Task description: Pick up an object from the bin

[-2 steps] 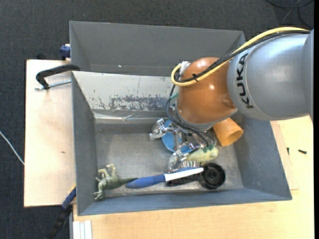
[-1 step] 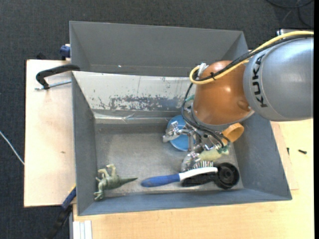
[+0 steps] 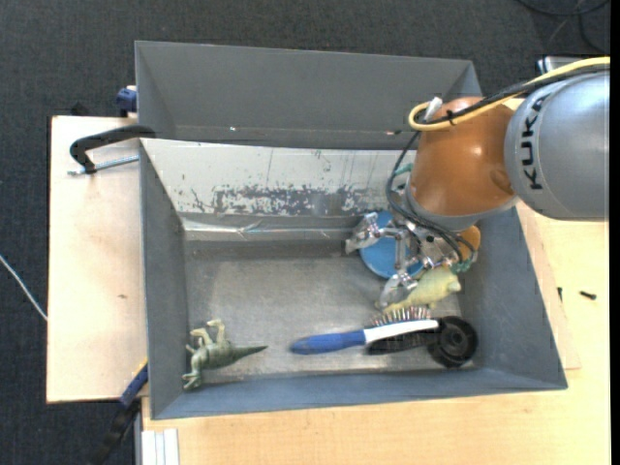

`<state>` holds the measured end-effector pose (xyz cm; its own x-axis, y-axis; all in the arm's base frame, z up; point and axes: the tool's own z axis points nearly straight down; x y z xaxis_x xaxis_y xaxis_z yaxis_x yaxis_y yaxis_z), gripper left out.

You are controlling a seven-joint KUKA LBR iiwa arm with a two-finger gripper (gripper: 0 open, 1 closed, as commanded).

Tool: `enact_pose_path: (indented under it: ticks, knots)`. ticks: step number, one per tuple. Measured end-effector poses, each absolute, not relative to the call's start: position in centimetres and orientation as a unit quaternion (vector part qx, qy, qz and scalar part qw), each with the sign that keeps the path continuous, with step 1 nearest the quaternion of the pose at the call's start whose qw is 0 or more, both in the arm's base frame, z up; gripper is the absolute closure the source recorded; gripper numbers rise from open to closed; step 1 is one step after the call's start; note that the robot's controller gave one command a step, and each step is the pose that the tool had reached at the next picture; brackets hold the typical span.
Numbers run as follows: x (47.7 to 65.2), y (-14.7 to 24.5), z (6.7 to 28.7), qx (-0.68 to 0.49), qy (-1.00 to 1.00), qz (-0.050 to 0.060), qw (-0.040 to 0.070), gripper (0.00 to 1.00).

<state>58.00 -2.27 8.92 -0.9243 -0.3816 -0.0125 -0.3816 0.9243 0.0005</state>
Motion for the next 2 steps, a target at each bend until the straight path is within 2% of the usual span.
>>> enact_pose_path:
  ticks: [1,2]
  knots:
    - [58.3,-1.1,7.5,-0.153,0.988,0.009,0.009,0.00]
    - [60.3,-5.0,7.5,-0.066,0.998,0.001,0.005,0.00]
